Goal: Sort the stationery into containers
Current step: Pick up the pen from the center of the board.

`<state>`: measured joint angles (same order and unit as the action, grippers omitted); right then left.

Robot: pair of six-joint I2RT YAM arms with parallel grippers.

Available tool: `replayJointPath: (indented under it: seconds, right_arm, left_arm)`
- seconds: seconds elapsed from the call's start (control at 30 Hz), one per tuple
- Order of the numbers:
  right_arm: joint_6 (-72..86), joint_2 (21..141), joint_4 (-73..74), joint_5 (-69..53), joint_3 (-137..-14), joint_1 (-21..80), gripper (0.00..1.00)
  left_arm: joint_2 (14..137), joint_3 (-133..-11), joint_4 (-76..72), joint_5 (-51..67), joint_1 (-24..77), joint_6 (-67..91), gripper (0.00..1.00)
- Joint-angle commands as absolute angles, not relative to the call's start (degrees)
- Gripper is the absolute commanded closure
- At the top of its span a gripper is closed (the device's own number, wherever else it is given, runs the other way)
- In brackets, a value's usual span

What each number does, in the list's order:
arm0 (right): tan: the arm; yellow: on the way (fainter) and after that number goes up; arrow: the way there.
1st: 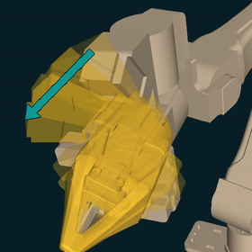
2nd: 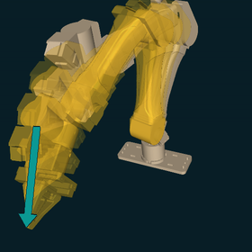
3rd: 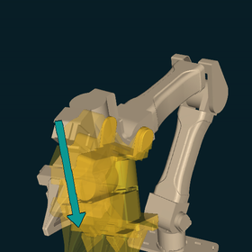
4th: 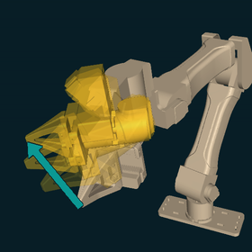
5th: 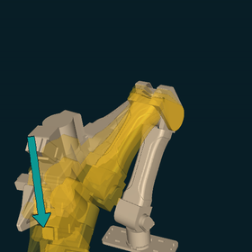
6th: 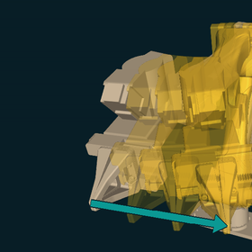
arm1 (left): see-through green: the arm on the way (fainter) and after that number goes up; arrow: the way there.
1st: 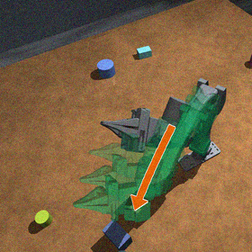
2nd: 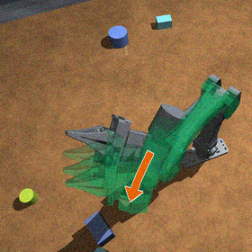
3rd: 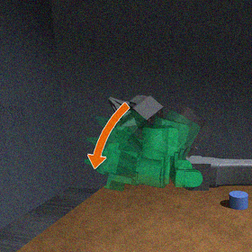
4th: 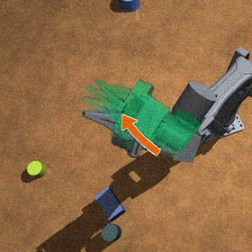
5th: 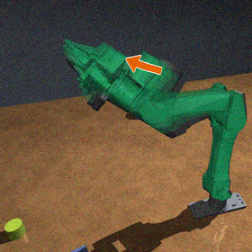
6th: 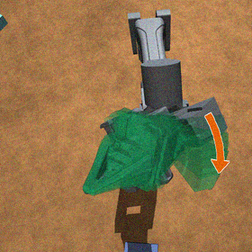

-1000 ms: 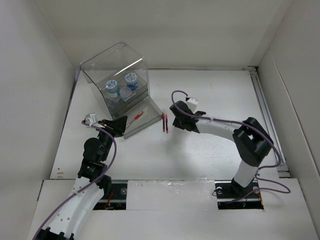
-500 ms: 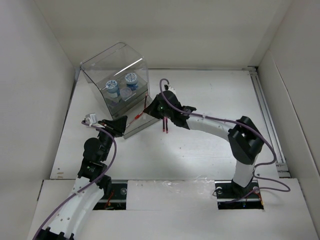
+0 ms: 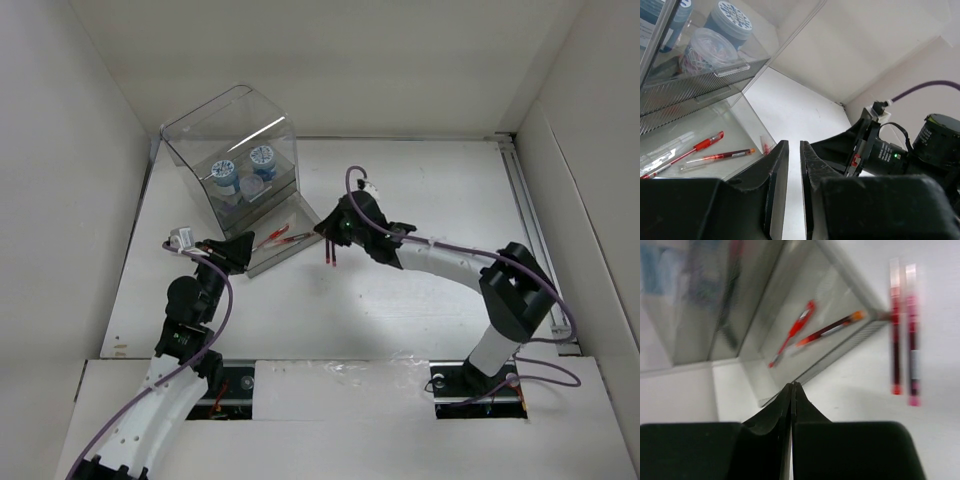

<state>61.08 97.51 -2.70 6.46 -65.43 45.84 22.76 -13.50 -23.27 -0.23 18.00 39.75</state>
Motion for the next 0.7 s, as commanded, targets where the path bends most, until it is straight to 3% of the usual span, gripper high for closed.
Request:
replayJointPath:
  seconds: [0.0,0.07,0.13,0.2,0.57,0.67]
  right_arm:
    - [59.3,95.4,1.5,16.8,-62.7,45.4,0.98]
    - [58.5,96.1,4.7,19.9,-61.2,45.4,0.95]
    - [57.8,98.0,6.6,21.3,-61.2,45.4,0.76]
    - [57.3,100.2,7.6,21.3,-61.7,45.9,0.64]
    - [54.8,106.6,12.2,22.5,-66.4,47.5,0.63]
    - [54.8,108.0,14.5,25.1,-67.4,48.1,0.66]
  left_arm:
    - [22.2,-14.2,-25.3,0.4,18.3,39.7,0.88]
    - [22.2,-14.2,-25.9,0.4,18.3,39.7,0.88]
    - [22.8,-14.2,-25.9,0.4,18.3,39.7,0.88]
    - [22.9,-14.2,-25.9,0.4,18.3,39.7,0.88]
    - [24.5,-13.7,-27.1,0.9,18.3,39.7,0.88]
    - [24.5,-13.7,-27.1,1.4,18.3,39.7,0.88]
